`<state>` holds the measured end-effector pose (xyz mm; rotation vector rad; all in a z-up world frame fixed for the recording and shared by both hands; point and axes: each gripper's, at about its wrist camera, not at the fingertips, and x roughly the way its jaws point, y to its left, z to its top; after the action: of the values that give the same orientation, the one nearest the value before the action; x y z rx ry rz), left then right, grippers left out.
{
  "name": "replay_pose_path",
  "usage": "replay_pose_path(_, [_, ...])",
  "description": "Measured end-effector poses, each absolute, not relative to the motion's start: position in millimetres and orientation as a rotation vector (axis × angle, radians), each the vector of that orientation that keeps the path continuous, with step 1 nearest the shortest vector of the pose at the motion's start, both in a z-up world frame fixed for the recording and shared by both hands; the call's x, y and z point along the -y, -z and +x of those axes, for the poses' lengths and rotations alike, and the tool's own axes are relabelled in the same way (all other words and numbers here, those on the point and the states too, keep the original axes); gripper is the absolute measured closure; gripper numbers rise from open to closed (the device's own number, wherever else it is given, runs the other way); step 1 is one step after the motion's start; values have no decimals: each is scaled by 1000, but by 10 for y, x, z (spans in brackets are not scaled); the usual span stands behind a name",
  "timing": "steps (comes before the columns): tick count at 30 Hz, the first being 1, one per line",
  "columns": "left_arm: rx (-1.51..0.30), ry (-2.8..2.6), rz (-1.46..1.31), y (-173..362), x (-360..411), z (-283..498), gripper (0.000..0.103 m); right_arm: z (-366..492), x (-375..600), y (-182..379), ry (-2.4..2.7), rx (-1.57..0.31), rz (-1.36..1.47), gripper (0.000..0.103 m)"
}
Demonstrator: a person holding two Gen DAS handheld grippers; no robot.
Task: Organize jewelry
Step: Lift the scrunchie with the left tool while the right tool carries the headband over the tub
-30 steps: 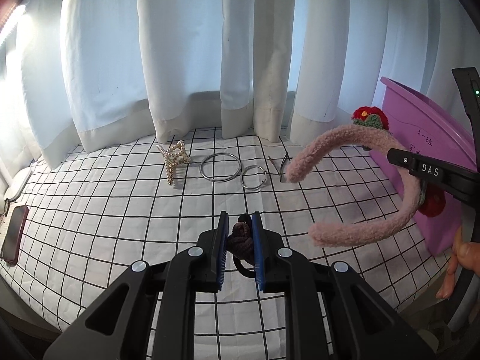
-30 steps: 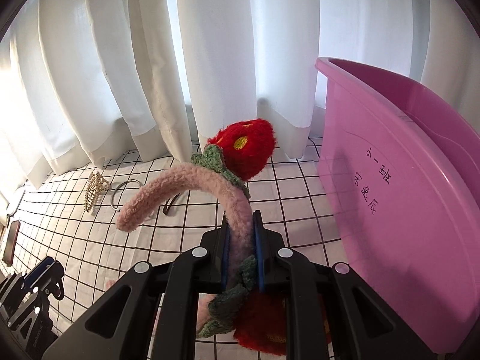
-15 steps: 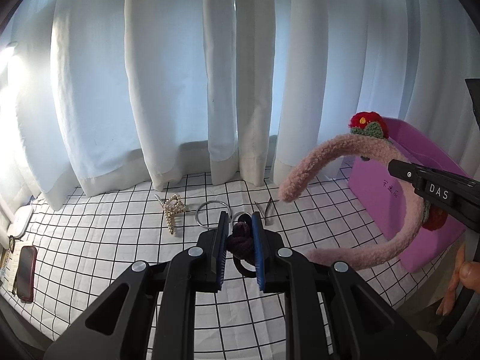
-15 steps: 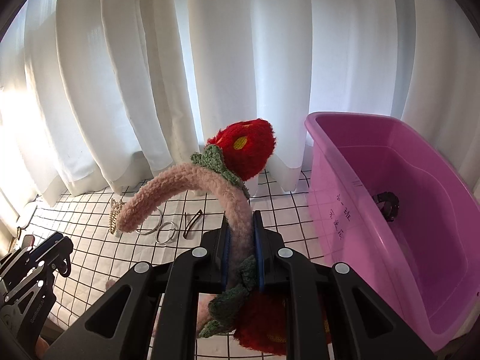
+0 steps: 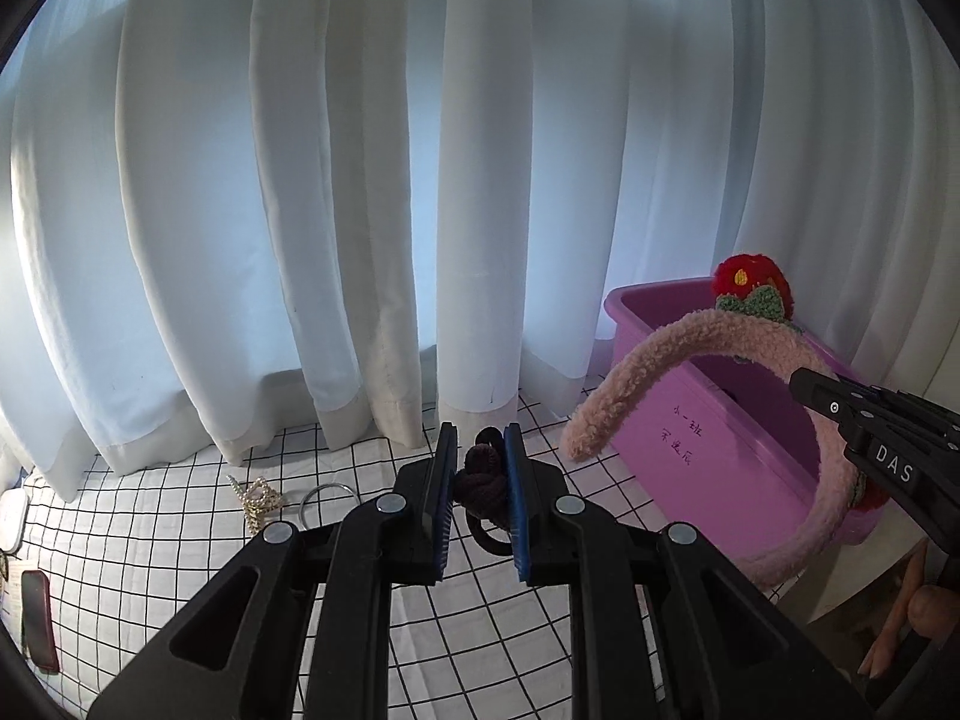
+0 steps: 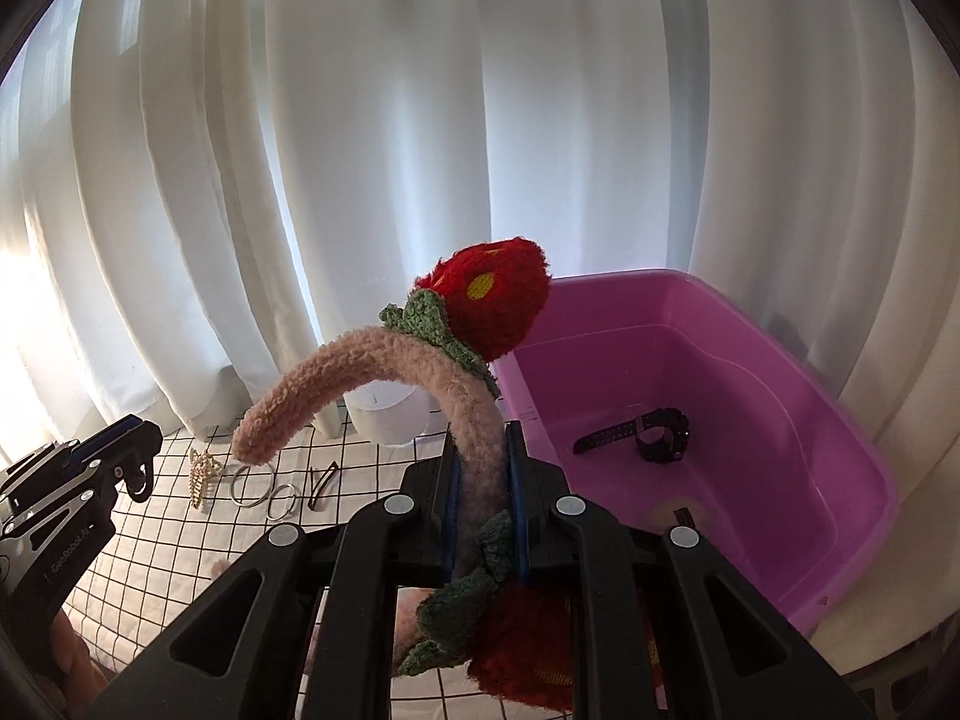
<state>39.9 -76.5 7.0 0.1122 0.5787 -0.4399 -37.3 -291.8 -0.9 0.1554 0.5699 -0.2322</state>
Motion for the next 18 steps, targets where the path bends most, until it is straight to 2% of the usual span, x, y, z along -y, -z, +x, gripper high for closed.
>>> replay_pose_path(18, [-541, 642, 177, -450, 2202, 678, 87, -801, 4025, -249, 443, -512, 208, 89])
